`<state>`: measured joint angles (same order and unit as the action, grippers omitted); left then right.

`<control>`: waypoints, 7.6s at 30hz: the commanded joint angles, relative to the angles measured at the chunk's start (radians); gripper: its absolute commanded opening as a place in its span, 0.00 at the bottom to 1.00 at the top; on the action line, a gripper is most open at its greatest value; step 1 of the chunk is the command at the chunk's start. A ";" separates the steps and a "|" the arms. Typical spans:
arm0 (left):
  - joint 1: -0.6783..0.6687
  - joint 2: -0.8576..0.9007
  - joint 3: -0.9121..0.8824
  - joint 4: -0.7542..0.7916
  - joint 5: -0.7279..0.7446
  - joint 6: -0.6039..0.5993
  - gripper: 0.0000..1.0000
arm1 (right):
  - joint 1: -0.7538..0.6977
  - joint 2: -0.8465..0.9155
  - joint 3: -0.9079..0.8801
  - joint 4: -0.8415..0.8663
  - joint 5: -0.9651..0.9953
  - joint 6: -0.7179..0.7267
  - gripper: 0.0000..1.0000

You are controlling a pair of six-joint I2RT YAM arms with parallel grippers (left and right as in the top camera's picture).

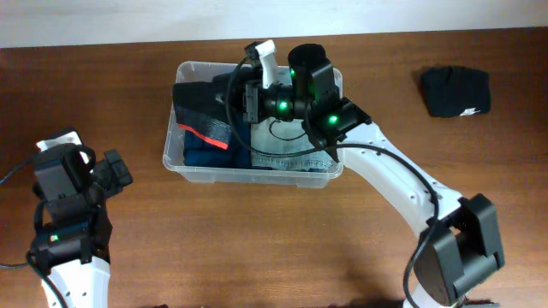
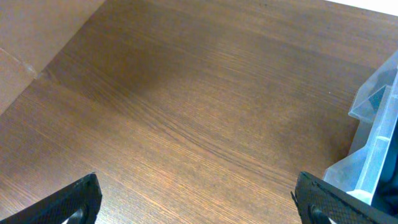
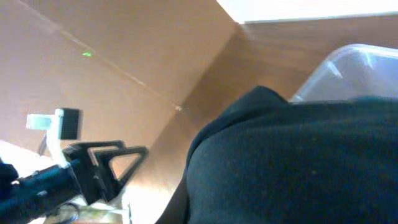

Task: Pack container
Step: 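Carry the black shorts over the container's left half and lower them, then release the shorts and press them flat with the right gripper, then move the right gripper to the black Nike shirt on the right, then grasp the black Nike shirt with the right gripper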

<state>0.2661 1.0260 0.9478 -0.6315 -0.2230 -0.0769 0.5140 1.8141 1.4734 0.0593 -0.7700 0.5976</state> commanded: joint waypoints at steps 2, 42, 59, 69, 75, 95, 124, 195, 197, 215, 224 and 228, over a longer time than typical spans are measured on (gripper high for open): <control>0.005 0.002 -0.003 0.002 0.006 -0.013 0.99 | 0.010 -0.004 0.027 0.136 -0.155 0.064 0.04; 0.005 0.002 -0.003 0.002 0.006 -0.013 0.99 | -0.116 0.184 0.090 -0.272 0.060 -0.076 0.80; 0.005 0.002 -0.003 0.002 0.006 -0.013 0.99 | 0.023 0.185 0.600 -0.887 0.515 -0.384 0.99; 0.005 0.002 -0.003 0.002 0.006 -0.013 0.99 | 0.126 0.325 0.598 -0.919 0.620 -0.380 0.34; 0.005 0.002 -0.003 0.002 0.006 -0.013 0.99 | 0.130 0.410 0.598 -0.950 0.678 -0.354 0.04; 0.005 0.002 -0.003 0.002 0.006 -0.013 0.99 | 0.143 0.362 0.792 -1.017 0.670 -0.354 0.05; 0.005 0.002 -0.003 0.002 0.006 -0.013 0.99 | 0.240 0.594 0.815 -0.971 0.577 -0.354 0.04; 0.005 0.002 -0.003 0.002 0.006 -0.013 0.99 | -0.797 0.208 0.922 -1.542 0.566 -0.197 0.99; 0.005 0.002 -0.003 0.002 0.007 -0.013 1.00 | -0.888 0.222 0.886 -1.536 0.421 -0.197 0.99; 0.005 0.002 -0.003 0.002 0.006 -0.013 0.99 | -1.160 0.242 0.401 -1.014 -0.004 -0.122 0.99; 0.005 0.002 -0.003 0.002 0.007 -0.013 0.99 | -1.173 0.243 0.209 -0.738 0.024 -0.052 0.99; 0.005 0.002 -0.003 0.002 0.006 -0.013 0.99 | -1.176 0.259 0.161 -0.661 0.053 0.006 0.98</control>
<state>0.2661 1.0260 0.9478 -0.6312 -0.2234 -0.0765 -0.6525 2.0529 1.6661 -0.6315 -0.7269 0.5503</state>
